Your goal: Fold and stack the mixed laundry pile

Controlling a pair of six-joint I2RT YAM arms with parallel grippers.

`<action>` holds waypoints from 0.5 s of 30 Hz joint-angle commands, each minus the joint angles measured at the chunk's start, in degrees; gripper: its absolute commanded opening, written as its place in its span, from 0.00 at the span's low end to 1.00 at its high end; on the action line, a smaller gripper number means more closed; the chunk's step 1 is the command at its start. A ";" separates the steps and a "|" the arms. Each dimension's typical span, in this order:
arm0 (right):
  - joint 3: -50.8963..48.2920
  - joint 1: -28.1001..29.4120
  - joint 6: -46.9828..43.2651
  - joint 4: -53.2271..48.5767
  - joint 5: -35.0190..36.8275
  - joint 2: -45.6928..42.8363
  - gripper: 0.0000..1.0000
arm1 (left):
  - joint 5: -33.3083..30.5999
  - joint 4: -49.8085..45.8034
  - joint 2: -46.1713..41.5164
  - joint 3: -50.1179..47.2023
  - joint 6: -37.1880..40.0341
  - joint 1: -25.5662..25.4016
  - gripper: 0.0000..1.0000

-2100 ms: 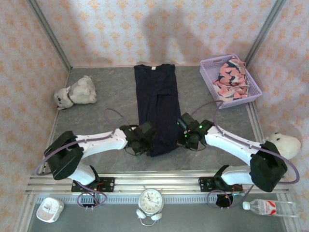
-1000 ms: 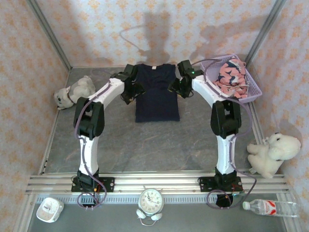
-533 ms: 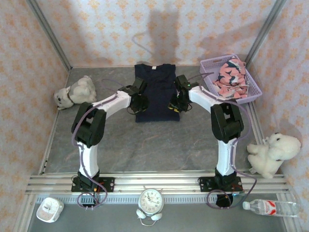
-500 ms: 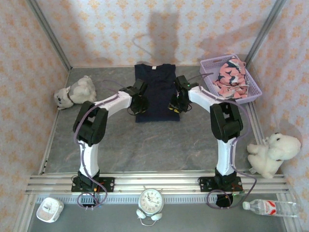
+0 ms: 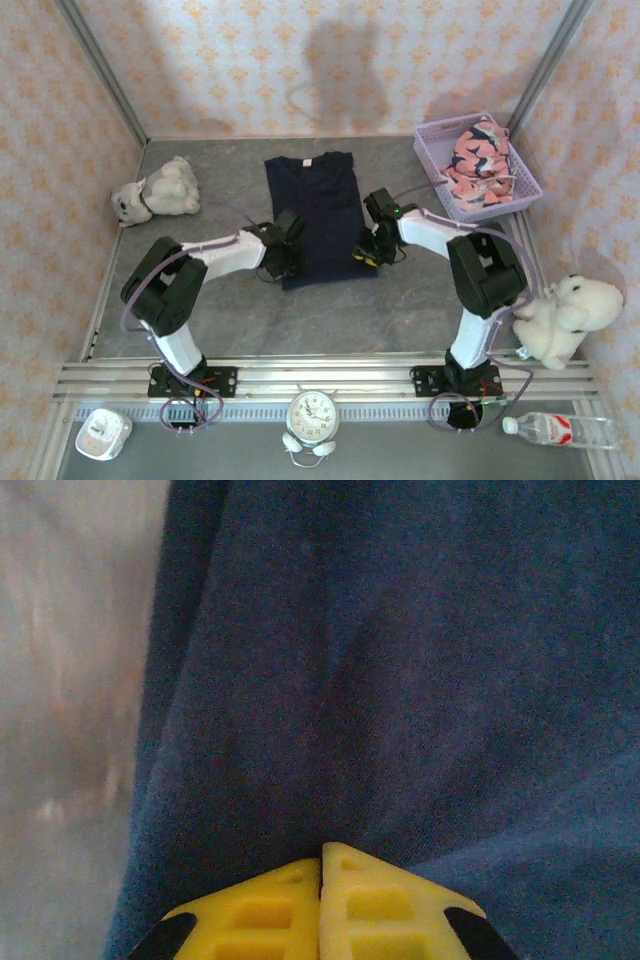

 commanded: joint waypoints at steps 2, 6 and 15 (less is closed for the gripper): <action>-6.15 1.58 2.17 -4.40 0.98 -10.88 0.43 | -5.99 -5.31 -7.05 -5.28 -7.22 -4.96 0.14; -10.59 2.39 4.05 -5.69 0.87 -19.81 0.57 | -7.13 -8.11 -13.86 -7.57 -8.38 -5.97 0.20; -16.29 5.45 8.22 -4.74 0.80 -24.73 0.61 | -8.10 -14.62 -24.25 -11.88 -9.38 -5.95 0.60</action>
